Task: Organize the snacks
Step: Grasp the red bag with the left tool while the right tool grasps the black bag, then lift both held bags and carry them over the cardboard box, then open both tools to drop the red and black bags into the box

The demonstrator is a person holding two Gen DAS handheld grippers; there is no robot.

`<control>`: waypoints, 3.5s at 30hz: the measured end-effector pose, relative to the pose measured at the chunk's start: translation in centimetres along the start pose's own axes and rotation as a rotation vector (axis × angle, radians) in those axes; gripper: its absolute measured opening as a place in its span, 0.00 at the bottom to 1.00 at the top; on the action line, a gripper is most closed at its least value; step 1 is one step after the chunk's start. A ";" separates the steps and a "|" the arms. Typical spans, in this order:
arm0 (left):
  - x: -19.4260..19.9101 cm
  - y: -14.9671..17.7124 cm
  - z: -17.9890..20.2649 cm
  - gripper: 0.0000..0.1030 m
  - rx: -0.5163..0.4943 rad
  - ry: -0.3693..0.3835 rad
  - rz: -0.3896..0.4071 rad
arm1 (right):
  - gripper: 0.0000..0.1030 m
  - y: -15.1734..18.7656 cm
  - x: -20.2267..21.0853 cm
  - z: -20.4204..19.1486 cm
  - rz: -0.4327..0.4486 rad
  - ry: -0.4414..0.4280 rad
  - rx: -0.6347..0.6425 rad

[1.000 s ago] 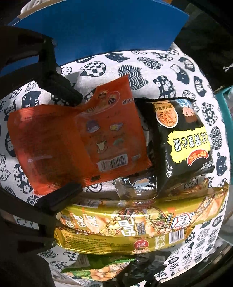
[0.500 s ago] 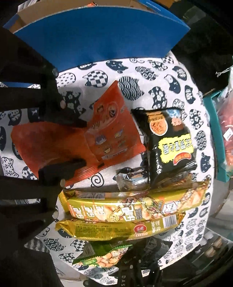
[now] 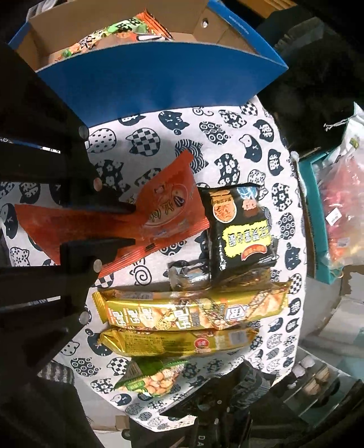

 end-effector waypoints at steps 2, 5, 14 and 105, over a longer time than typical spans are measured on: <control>0.2 0.0 -0.2 0.14 0.010 0.006 0.007 | 0.60 -0.6 0.6 -0.3 0.019 -0.016 0.001; 1.1 -0.2 -0.4 0.13 0.018 0.002 0.031 | 0.60 -0.2 2.5 -1.4 0.050 -0.031 0.004; 5.0 -0.4 -0.9 0.12 -0.019 -0.066 0.120 | 0.60 -1.1 6.0 -4.2 0.121 -0.082 0.021; 12.4 9.9 -26.2 0.72 0.312 -0.458 0.101 | 0.68 -8.6 3.3 -38.9 0.017 -0.405 0.271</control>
Point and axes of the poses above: each gripper's, at about its wrist camera, not at the fingertips, and x roughly against the way its jaws point, z to its right, y to its underside, the point moved 6 cm from there along -x, roughly the way its jaws point, and after that the axes turned 8 degrees about -x, right-handed, at the moved point
